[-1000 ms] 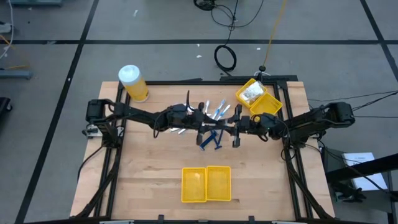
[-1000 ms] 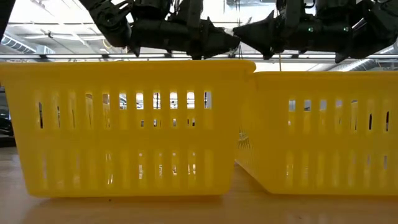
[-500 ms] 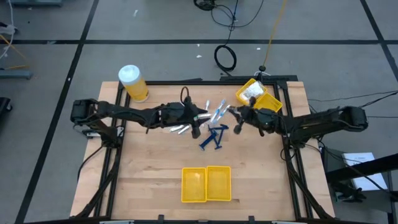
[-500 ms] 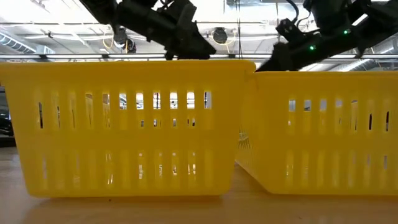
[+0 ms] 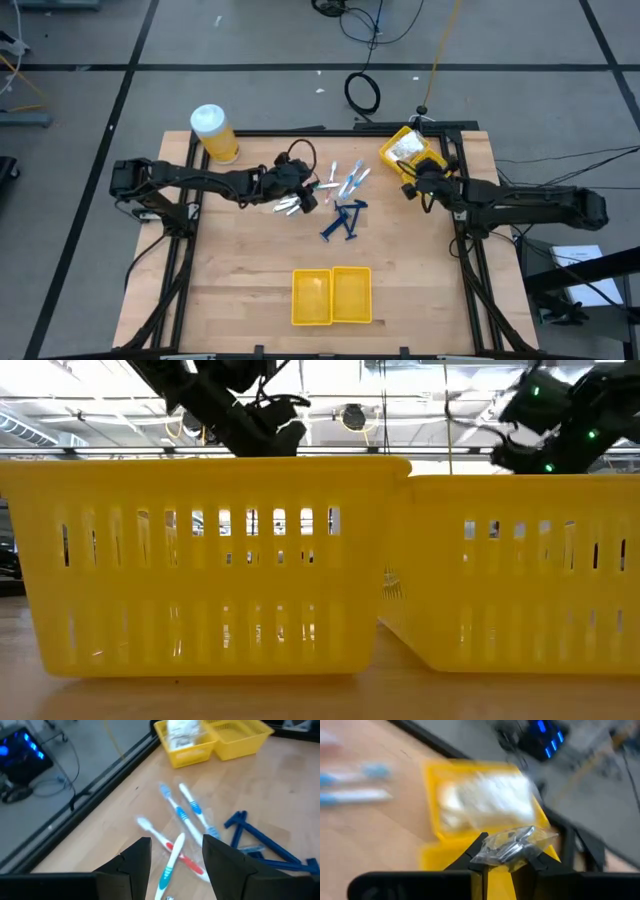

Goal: Pick & Place Travel size toiletries
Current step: Put the silver nail cutter into the top right yellow bin

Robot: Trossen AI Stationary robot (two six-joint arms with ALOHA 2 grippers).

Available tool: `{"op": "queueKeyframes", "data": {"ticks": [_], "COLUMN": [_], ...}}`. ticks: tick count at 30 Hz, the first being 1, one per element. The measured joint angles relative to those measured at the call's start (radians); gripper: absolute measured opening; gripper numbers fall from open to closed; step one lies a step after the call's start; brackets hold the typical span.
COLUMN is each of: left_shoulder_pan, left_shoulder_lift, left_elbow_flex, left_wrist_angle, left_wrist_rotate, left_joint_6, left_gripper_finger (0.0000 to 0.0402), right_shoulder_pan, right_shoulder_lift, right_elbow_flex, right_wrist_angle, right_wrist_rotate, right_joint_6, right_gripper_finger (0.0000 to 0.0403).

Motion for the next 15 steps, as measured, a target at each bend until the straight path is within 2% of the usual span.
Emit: {"op": "queueKeyframes", "data": {"ticks": [3,8,15], "left_shoulder_pan": [0.011,0.014,0.014], "left_shoulder_lift": [0.0,0.0,0.0], "left_elbow_flex": [0.0,0.0,0.0], "left_wrist_angle": [-0.009,-0.009,-0.009], "left_wrist_rotate": [-0.001,-0.001,0.0], "left_joint_6": [-0.014,-0.017,-0.024], "left_gripper_finger": [0.017,0.017,0.017], "right_shoulder_pan": [-0.066,-0.133,-0.147], "right_shoulder_lift": [-0.008,-0.01,-0.01], "right_elbow_flex": [0.0,0.0,0.0], "right_wrist_angle": [-0.09,-0.102,-0.105], "right_wrist_rotate": [-0.033,-0.153,-0.172], "right_joint_6": [0.08,0.104,0.108], "right_gripper_finger": [0.0043,0.0056,0.0126]}}
